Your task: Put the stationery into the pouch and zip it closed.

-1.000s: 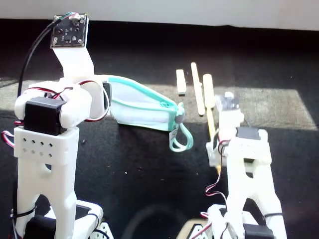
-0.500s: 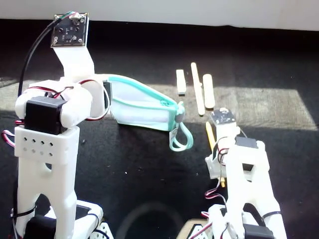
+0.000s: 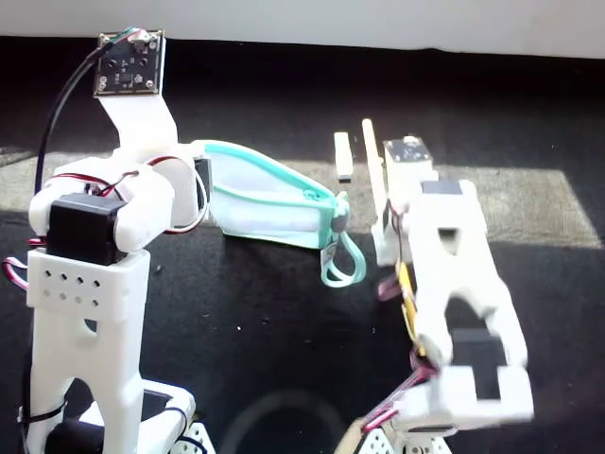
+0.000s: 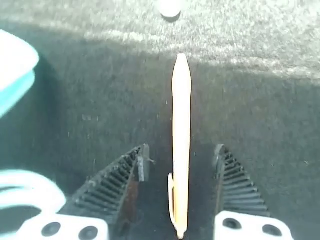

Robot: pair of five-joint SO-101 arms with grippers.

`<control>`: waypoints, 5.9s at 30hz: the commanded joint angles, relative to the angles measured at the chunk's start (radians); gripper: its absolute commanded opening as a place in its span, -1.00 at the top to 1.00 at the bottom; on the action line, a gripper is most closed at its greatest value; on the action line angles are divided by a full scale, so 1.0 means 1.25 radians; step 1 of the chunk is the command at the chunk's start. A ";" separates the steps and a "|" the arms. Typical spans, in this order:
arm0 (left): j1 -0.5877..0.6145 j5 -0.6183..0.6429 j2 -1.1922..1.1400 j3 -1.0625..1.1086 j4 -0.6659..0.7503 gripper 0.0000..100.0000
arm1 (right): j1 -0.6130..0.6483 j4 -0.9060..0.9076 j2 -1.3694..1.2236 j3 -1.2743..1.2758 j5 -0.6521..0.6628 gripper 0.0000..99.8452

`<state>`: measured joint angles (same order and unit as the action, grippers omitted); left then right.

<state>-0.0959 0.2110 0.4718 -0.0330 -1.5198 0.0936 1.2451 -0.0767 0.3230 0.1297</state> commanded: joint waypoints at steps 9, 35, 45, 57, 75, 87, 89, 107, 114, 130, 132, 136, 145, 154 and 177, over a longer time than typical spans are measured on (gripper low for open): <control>0.008 0.001 -0.003 0.006 0.001 0.98 | 0.006 0.061 -0.339 -0.330 -0.017 0.72; 0.008 0.001 -0.004 0.007 0.004 0.98 | -0.026 0.154 0.077 -0.376 -0.017 0.99; 0.007 0.001 -0.004 0.007 0.007 0.98 | 0.131 -0.024 0.597 -0.376 -0.142 0.99; 0.007 0.001 -0.004 0.007 0.004 0.98 | 0.403 -0.266 0.666 -0.373 -0.194 0.99; 0.007 0.001 -0.004 0.006 0.006 0.98 | 0.455 -0.326 0.515 -0.303 -0.194 0.99; 0.007 0.001 -0.004 0.006 0.007 0.98 | 0.455 -0.326 0.520 -0.114 -0.194 0.98; 0.007 0.001 -0.004 0.006 0.007 0.98 | 0.457 -0.325 0.520 -0.114 -0.194 0.98; 0.007 0.001 -0.004 0.006 0.005 0.98 | 0.447 -0.089 0.519 -0.447 -0.194 0.65; 0.007 0.001 -0.004 0.006 0.001 0.98 | 0.074 -0.080 0.460 -0.377 -0.195 0.68; 0.008 -0.036 -0.004 0.007 0.000 0.98 | 0.064 -0.166 -0.199 -0.357 -0.045 0.82; 0.008 -0.034 -0.004 0.007 0.000 0.98 | 0.062 -0.131 -0.272 -0.416 -0.043 0.75; 0.008 -0.034 -0.004 0.007 0.000 0.98 | 0.051 -0.044 -0.393 -0.552 -0.042 0.62; 0.008 -0.037 -0.004 0.007 0.002 0.98 | 0.050 0.066 -0.596 -0.806 -0.041 0.63; 0.060 -0.038 -0.004 0.007 0.006 0.98 | 0.036 0.164 -0.699 -0.940 -0.039 0.99; 0.080 -0.038 -0.004 0.007 0.006 0.98 | -0.008 0.217 0.050 -0.244 0.036 0.99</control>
<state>-0.0100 0.1711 0.4718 -0.0269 -1.5167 0.0936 1.6471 -0.2608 -0.3107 0.1266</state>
